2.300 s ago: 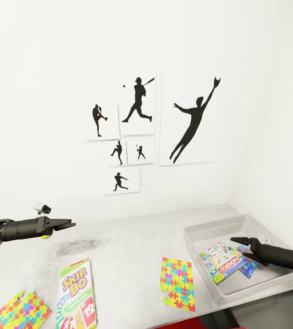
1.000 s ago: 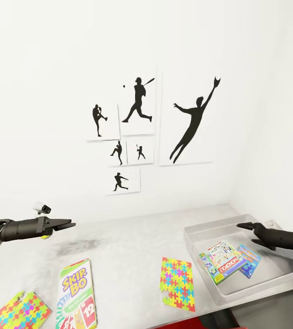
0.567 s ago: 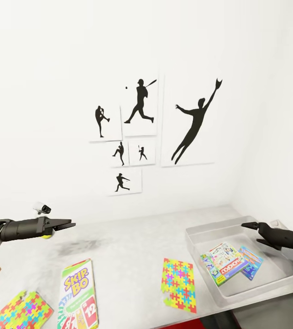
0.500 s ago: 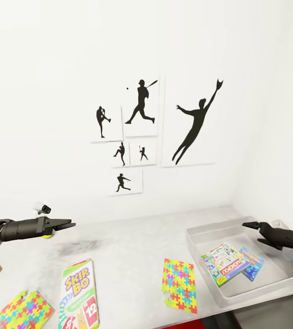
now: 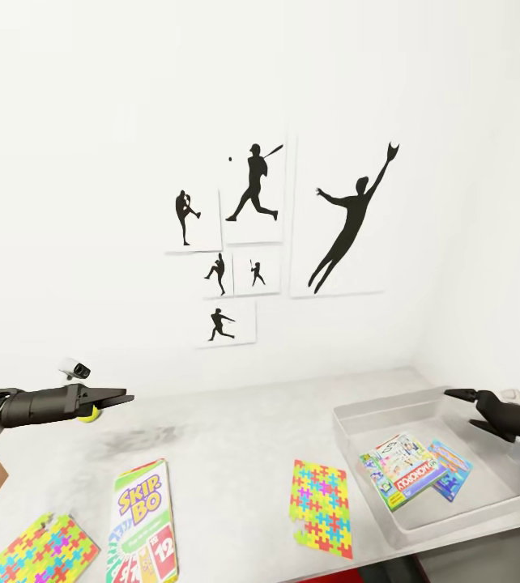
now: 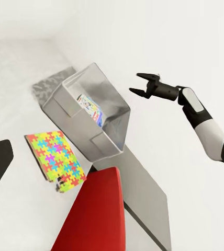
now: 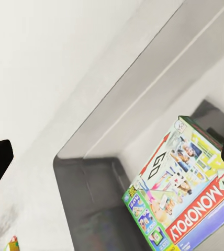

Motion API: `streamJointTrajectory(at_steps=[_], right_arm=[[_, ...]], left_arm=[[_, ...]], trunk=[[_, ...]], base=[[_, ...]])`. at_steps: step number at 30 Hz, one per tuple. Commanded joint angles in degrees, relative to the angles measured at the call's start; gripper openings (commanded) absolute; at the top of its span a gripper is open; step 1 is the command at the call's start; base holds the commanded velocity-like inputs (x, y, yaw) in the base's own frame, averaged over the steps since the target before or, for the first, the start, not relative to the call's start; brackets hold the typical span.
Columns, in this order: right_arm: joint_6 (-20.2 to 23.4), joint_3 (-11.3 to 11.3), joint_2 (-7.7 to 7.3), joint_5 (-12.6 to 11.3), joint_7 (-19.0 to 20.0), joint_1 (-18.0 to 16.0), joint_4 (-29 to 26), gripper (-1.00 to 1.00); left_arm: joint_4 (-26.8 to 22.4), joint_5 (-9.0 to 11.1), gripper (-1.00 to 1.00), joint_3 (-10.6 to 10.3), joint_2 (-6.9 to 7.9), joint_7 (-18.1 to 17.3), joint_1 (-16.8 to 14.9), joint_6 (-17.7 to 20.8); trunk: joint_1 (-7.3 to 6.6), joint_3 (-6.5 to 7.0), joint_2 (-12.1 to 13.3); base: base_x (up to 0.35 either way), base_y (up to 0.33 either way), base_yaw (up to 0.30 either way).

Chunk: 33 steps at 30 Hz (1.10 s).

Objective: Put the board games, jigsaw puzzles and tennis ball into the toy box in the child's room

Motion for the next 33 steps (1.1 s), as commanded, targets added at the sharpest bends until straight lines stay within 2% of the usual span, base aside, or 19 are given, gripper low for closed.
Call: streamJointTrajectory(at_steps=[1, 9, 17, 33], right_arm=[[0.2, -0.3, -0.07, 0.6, 0.6, 0.0, 0.0, 1.0], [0.2, -1.7, -0.68, 0.5, 1.0, 0.2, 0.0, 1.0], [0.2, -2.0, -0.81, 0.5, 1.9, 0.3, 0.0, 1.0], [0.2, -2.1, -0.75, 0.5, 2.9, 0.3, -0.1, 1.0]], left_arm=[[0.0, 0.1, 1.0, -0.1, 0.04, -0.2, 0.0, 0.6], [0.0, 0.1, 1.0, -0.1, 0.05, -0.2, 0.0, 0.6], [0.0, 0.1, 1.0, 0.0, 0.06, -0.2, 0.0, 0.6], [0.0, 0.1, 1.0, -0.1, 0.06, -0.2, 0.0, 0.6]], trunk=[[0.04, -0.12, -0.1], [0.04, -0.11, -0.1], [0.04, 0.04, -0.1], [0.04, 1.29, -0.1]], base=[[0.0, 0.0, 0.005], [0.0, 0.0, 0.002], [0.0, 0.0, 0.0], [-0.005, 0.0, -0.007]])
